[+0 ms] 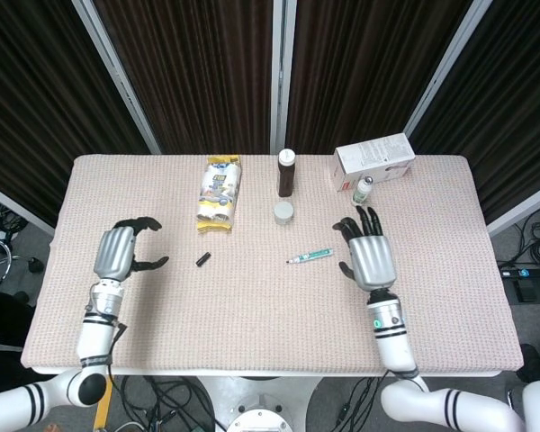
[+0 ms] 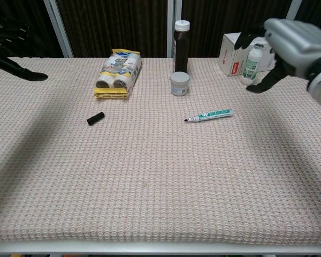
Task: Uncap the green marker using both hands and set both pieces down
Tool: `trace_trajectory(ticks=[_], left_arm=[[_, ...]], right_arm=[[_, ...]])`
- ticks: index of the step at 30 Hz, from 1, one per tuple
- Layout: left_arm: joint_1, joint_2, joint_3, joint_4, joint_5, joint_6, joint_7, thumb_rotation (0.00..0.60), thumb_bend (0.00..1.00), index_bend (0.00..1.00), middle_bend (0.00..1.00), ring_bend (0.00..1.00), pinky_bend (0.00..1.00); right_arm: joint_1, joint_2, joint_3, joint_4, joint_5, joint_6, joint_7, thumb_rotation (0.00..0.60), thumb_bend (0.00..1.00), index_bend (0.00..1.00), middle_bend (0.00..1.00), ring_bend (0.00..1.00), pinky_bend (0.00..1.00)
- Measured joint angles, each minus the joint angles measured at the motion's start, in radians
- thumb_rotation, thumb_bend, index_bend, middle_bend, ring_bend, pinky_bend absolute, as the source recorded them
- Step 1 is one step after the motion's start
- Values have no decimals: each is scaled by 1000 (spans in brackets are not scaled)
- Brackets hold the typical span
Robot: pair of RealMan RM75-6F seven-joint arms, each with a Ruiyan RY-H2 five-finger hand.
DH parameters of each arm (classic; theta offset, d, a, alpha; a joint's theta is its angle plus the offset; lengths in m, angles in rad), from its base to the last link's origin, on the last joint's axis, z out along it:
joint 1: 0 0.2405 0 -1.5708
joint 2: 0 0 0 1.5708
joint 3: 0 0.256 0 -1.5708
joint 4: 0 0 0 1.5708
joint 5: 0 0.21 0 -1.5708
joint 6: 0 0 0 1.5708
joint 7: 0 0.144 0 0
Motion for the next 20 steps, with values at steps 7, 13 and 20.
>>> trace_trajectory(ticks=[7,13,20], left_arm=[[92,98,189,59,270,108,50,600,0,254,209,140,128],[237,156,308,88,349,261,122,600,0,250,209,140,127],[349,208,361,91,380,353,101,600,0,250,210,140,127]], right_arm=[[-171,245,-208,-37,-188,85,169,600,26,35,10,0,0],[-332,272,-322,32,-266,208,182,600,26,30,5,0,0],[-386,242,-339,103,-298,219,210,600,26,29,7,0,0]])
